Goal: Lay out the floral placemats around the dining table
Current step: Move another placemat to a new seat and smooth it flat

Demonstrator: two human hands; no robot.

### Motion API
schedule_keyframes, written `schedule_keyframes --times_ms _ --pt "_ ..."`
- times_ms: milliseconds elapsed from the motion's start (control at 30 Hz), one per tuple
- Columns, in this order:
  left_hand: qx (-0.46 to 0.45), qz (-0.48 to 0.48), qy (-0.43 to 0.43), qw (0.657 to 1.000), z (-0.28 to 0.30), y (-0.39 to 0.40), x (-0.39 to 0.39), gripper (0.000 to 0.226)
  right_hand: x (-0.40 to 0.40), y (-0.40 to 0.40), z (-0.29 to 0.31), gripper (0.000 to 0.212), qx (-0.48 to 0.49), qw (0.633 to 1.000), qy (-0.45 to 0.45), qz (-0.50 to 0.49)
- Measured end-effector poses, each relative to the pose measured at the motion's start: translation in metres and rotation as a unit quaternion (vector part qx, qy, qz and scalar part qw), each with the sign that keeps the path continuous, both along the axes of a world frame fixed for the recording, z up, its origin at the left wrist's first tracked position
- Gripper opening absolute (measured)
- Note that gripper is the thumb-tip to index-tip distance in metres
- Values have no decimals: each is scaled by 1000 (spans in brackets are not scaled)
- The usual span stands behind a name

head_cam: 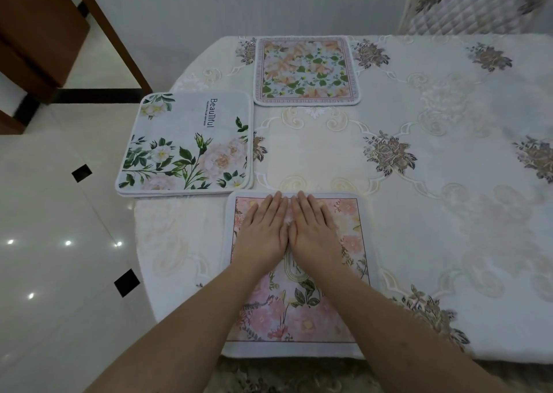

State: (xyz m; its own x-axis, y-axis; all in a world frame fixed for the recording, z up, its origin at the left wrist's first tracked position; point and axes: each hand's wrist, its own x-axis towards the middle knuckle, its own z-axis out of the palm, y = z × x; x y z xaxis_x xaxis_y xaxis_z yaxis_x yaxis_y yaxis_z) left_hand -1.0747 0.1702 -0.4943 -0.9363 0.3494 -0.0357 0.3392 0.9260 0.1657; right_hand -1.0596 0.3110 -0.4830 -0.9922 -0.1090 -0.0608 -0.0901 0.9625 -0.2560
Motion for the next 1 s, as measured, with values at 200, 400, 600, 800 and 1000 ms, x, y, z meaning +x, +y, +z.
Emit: schedule_keyframes --times_ms 200,400,600,800,1000 --pt "9 39 -16 999 3 0 1 60 -2 3 0 56 -1 1000 -2 -4" --pt "14 62 -33 997 7 0 0 61 -4 5 0 57 -8 1000 -5 -11" --pt "-7 48 -24 999 9 -33 4 70 -2 34 2 67 19 999 -15 -28" --pt "12 62 -37 997 10 -51 11 76 -2 42 0 70 23 999 -24 -41" --pt "0 94 -41 995 13 -68 25 71 12 86 -2 72 35 996 -37 -76"
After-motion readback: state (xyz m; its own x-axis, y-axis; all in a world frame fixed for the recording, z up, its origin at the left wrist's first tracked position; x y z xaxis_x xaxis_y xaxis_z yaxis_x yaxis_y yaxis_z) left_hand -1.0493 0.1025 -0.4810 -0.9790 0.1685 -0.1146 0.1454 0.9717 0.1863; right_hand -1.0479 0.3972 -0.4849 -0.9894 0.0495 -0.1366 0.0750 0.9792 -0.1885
